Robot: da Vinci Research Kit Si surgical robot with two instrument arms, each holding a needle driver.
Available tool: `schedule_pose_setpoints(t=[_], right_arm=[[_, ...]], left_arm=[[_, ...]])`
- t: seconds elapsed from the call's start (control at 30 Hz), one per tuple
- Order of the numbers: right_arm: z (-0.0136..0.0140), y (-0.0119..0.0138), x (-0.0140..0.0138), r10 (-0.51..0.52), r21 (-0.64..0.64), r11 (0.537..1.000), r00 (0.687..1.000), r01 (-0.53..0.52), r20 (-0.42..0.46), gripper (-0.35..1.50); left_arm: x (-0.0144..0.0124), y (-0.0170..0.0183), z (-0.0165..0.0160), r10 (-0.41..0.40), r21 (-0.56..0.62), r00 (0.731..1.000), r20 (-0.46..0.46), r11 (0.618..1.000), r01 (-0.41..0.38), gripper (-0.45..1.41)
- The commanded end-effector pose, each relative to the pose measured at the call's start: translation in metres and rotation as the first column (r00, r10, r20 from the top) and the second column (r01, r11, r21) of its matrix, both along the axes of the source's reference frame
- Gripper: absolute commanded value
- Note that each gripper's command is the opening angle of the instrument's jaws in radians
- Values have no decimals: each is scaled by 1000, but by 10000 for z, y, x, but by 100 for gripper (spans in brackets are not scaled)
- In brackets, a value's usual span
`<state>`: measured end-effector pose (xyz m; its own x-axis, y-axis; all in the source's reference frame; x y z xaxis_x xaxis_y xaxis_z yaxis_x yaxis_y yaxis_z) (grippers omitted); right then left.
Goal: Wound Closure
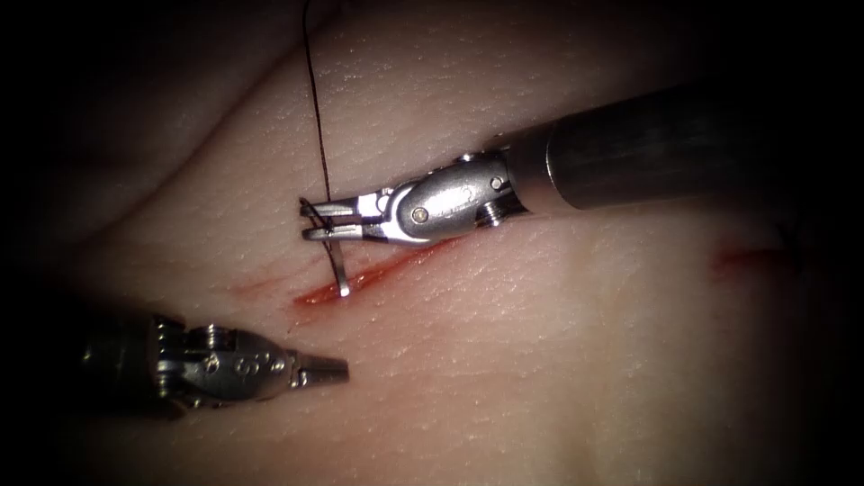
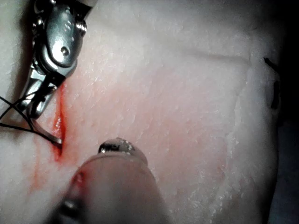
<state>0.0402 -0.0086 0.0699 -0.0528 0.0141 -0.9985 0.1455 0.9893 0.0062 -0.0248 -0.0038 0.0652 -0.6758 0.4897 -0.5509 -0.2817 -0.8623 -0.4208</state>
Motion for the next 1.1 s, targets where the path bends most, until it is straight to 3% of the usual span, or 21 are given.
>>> schedule_pose_setpoints(t=[0.03, 0.37, 0.8, 1.1], right_arm=[[5, -5, 5, -2, 8, 1000, 1000, 2, 0, -35], [6, -1, 3, 3, 131, 991, 1000, -6, 28, -35], [12, 12, -2, 10, 227, 974, 999, -22, 51, -35], [13, 17, 0, 30, 290, 956, 996, -53, 83, -35]], left_arm=[[-6, -6, 5, -1, 3, 1000, 0, 1000, 1, -3], [-26, -13, 21, 2, 7, 1000, 21, 1000, -3, -8], [-14, -21, 24, 16, 3, 999, 29, 1000, -17, -8], [-21, -16, 29, 12, 2, 1000, 27, 1000, -12, -11]])
